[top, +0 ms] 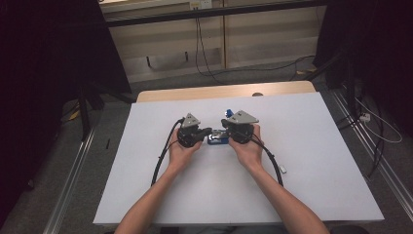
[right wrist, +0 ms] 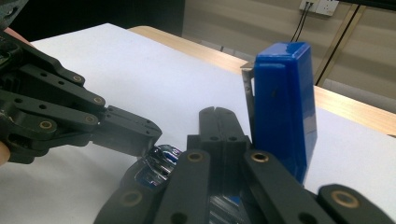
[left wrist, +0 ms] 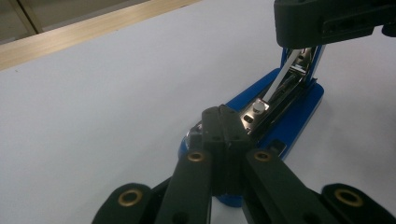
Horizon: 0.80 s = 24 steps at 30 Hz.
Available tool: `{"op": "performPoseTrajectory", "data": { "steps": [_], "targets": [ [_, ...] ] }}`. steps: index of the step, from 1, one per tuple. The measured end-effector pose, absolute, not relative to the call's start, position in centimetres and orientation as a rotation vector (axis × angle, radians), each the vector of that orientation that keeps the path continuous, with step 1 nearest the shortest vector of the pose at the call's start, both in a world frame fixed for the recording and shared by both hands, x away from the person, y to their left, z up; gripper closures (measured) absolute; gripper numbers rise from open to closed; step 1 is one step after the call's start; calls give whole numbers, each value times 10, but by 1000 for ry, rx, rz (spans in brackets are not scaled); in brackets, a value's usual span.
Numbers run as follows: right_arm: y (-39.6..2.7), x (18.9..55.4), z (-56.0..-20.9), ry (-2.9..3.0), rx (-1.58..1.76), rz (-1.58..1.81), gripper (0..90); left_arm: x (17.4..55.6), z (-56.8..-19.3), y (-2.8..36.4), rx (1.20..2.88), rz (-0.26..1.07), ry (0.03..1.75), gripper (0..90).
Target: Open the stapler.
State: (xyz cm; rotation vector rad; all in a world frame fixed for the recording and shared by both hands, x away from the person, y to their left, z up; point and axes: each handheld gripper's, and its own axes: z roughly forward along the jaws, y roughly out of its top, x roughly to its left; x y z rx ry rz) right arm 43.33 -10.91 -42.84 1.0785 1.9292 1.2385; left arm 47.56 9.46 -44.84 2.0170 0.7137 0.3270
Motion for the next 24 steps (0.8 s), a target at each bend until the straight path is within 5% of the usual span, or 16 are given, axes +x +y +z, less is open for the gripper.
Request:
{"op": "performPoseTrajectory", "data": {
  "steps": [24],
  "targets": [
    [-117, 432, -427, 1896, 1091, 1236, 900, 475, -449, 94, 2016, 324, 719, 900]
  ]
}}
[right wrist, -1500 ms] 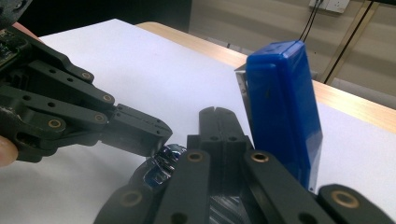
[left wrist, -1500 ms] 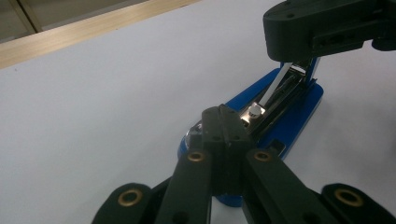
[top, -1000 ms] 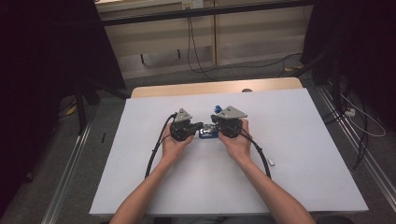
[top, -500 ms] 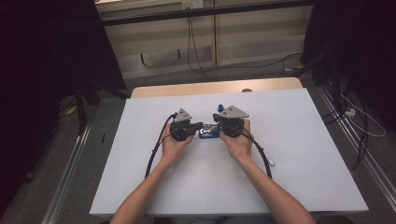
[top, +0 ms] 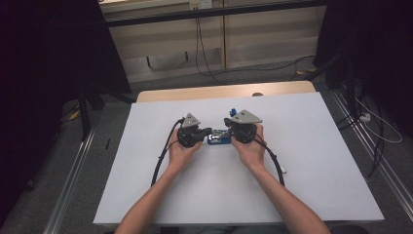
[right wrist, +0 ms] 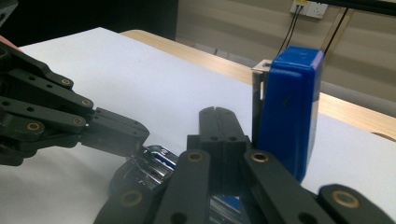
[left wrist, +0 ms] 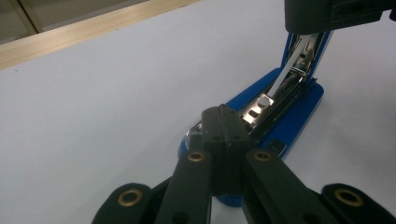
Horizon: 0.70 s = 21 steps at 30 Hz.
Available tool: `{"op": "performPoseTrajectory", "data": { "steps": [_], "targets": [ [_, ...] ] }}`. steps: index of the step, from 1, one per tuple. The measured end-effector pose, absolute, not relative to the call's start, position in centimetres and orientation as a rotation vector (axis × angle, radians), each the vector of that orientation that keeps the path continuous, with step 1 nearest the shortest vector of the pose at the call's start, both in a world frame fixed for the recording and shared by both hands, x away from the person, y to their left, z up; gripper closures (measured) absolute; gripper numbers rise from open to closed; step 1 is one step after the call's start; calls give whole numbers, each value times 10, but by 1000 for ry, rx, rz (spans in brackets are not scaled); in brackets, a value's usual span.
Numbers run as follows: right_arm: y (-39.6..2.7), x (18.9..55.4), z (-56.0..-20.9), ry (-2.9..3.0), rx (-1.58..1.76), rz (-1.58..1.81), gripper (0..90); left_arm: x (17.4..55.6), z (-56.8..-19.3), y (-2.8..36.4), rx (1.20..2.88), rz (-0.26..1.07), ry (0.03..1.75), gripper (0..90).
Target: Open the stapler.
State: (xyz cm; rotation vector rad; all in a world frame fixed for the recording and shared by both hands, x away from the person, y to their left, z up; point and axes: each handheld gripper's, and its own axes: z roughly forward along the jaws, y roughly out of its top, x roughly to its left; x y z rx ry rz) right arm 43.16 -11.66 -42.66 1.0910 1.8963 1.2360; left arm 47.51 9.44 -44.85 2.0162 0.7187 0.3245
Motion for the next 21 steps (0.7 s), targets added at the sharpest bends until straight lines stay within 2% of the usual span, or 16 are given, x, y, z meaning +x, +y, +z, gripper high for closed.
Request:
{"op": "performPoseTrajectory", "data": {
  "steps": [21],
  "targets": [
    [-124, 429, -425, 1862, 1118, 1257, 900, 475, -448, 94, 2020, 327, 718, 900]
  ]
}}
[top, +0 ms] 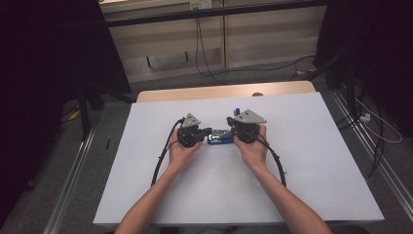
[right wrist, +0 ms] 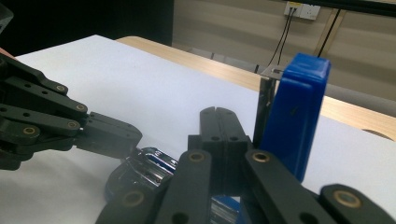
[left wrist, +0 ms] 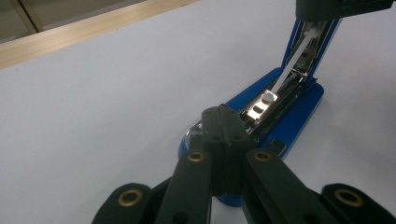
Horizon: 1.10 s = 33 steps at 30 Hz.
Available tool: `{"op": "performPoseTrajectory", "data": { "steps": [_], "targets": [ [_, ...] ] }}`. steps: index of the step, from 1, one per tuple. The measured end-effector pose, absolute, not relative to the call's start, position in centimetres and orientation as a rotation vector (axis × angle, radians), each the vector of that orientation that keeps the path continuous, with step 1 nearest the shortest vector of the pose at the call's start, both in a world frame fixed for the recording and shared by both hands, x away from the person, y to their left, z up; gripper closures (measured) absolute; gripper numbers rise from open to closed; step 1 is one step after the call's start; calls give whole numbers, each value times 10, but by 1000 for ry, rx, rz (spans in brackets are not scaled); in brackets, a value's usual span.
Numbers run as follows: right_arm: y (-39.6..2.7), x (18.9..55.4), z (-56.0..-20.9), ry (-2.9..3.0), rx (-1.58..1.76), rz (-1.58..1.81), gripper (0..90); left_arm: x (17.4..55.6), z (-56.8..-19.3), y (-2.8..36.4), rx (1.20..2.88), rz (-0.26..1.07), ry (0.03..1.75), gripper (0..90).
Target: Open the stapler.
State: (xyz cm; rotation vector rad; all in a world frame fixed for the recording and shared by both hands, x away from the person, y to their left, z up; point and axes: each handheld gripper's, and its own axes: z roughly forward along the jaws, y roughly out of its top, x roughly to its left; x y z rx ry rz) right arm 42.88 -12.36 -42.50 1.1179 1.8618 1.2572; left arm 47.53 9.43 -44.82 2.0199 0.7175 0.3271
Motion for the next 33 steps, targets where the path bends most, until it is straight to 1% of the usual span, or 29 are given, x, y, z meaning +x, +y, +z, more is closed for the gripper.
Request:
{"op": "performPoseTrajectory", "data": {
  "steps": [33],
  "targets": [
    [-146, 428, -423, 1812, 1157, 1229, 900, 475, -448, 94, 2018, 330, 716, 900]
  ]
}}
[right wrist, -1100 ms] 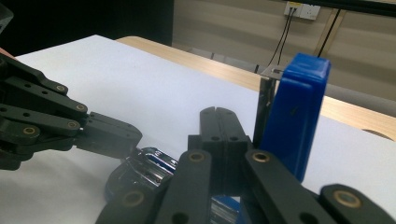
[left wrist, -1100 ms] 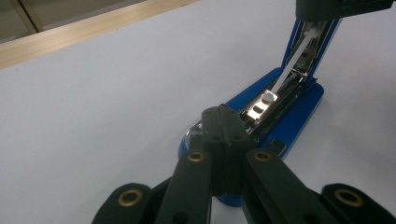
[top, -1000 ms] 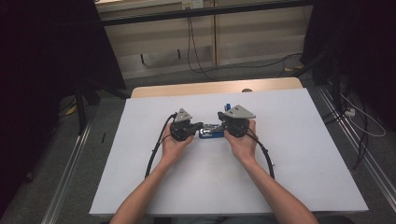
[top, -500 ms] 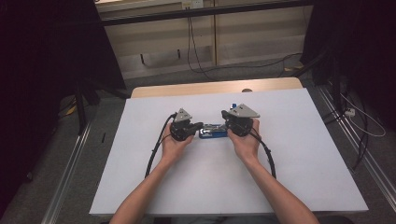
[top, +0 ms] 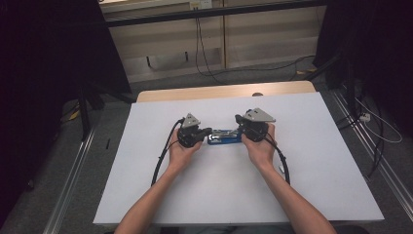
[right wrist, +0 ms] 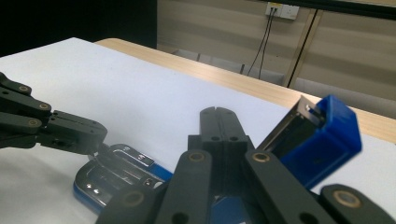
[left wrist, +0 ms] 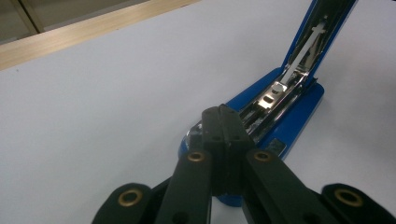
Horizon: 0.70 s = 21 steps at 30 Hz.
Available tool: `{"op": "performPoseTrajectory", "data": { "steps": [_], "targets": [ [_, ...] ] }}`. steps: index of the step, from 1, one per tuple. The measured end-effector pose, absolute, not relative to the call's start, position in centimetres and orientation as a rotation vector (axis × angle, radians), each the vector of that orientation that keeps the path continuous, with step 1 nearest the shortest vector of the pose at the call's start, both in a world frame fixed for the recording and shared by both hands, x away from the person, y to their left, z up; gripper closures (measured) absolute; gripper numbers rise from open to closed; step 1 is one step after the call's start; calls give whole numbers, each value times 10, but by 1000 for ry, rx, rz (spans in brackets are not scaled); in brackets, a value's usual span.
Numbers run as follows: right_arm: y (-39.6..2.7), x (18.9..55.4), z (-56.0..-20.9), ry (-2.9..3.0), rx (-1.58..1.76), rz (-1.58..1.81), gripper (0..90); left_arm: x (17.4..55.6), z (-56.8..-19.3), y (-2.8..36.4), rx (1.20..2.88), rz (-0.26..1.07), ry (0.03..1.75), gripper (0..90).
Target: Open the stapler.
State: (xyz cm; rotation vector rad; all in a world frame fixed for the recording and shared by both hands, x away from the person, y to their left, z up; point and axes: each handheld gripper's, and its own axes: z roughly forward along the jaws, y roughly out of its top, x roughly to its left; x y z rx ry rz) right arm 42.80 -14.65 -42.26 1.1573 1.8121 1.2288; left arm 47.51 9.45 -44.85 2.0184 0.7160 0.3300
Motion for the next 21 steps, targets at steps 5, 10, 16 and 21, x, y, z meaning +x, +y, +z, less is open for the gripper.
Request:
{"op": "performPoseTrajectory", "data": {
  "steps": [5, 10, 16, 21],
  "targets": [
    [-149, 428, -423, 1822, 1154, 1209, 900, 475, -448, 95, 2020, 329, 715, 900],
    [-153, 427, -423, 1841, 1158, 1182, 900, 475, -448, 94, 2019, 325, 718, 900],
    [-160, 427, -424, 1844, 1173, 1182, 900, 475, -448, 95, 2020, 327, 716, 900],
    [-166, 427, -423, 1838, 1180, 1174, 900, 475, -448, 95, 2020, 328, 714, 900]
  ]
}}
